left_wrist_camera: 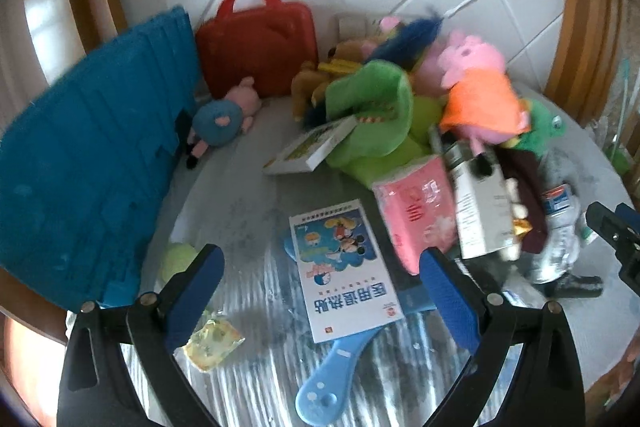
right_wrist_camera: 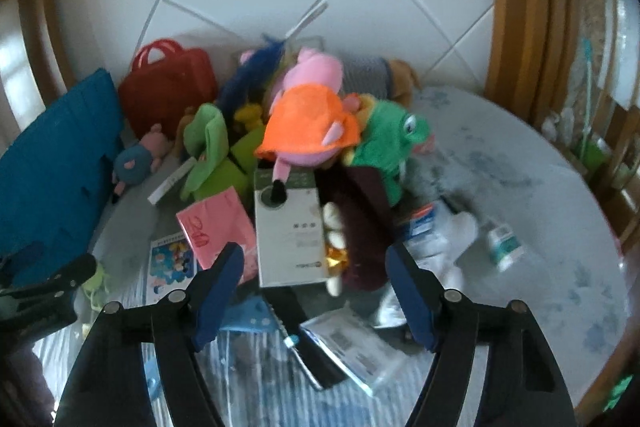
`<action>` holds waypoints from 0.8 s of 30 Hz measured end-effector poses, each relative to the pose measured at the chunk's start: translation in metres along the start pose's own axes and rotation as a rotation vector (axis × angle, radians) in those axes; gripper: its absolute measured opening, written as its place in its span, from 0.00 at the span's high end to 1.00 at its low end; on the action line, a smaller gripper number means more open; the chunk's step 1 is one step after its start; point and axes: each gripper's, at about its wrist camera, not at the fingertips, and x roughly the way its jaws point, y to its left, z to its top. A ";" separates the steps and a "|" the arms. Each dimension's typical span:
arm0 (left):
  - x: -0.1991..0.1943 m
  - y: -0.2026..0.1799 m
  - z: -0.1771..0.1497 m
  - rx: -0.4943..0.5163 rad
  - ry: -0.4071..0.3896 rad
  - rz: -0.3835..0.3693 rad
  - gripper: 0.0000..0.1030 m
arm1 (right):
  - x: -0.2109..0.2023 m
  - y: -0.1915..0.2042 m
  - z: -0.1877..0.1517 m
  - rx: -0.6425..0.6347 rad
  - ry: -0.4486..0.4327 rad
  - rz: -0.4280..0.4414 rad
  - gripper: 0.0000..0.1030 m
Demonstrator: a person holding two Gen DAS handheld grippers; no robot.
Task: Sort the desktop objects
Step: 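Grasp Mickey medical patch box with left tool while right tool grasps white box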
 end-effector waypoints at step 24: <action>0.161 -0.020 -0.048 -0.201 0.328 -0.019 0.00 | 0.150 -0.003 -0.010 -0.085 0.199 0.142 0.06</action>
